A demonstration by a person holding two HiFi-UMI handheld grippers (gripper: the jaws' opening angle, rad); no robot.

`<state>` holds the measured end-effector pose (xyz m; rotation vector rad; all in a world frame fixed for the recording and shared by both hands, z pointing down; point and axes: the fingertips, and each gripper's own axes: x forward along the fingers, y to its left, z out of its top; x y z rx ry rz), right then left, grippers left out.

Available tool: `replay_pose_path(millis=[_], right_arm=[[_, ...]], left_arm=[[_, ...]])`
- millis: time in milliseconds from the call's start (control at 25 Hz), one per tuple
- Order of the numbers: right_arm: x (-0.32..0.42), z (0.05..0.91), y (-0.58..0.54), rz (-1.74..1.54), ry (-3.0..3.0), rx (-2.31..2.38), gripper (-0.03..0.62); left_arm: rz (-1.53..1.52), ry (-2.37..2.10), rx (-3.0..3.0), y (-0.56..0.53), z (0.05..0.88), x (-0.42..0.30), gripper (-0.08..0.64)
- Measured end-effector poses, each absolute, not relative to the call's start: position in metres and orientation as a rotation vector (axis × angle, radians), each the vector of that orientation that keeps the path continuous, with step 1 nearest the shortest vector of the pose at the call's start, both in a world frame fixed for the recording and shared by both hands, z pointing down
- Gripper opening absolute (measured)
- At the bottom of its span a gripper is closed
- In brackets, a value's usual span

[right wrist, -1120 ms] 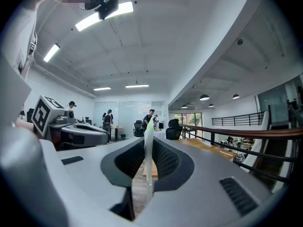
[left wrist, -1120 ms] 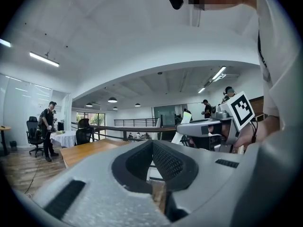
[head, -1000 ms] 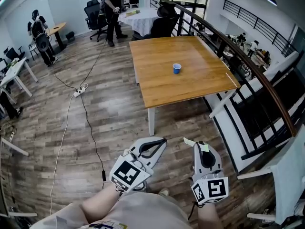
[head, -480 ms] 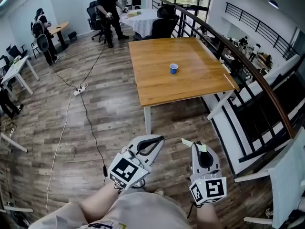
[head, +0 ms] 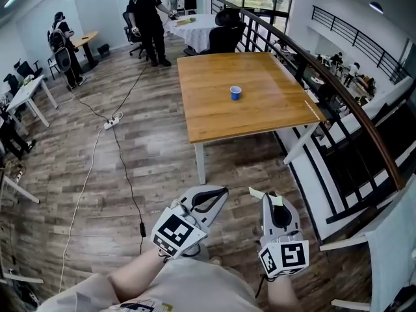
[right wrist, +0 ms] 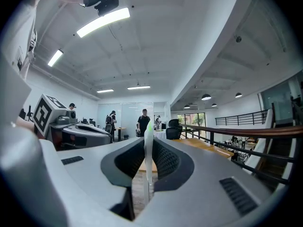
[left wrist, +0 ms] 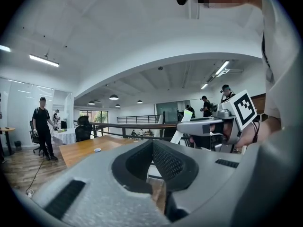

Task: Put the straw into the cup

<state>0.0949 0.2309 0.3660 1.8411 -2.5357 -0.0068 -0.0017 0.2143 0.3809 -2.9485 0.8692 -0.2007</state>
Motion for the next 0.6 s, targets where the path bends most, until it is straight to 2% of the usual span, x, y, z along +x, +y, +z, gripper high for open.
replay_pose_path(millis=[600], right_arm=[[0.108, 0.396, 0.213, 0.037, -2.590, 1.812, 0.054]], left_arm=[[-0.274, 0.912, -2.942, 0.196, 0.411, 0.014, 0.014]])
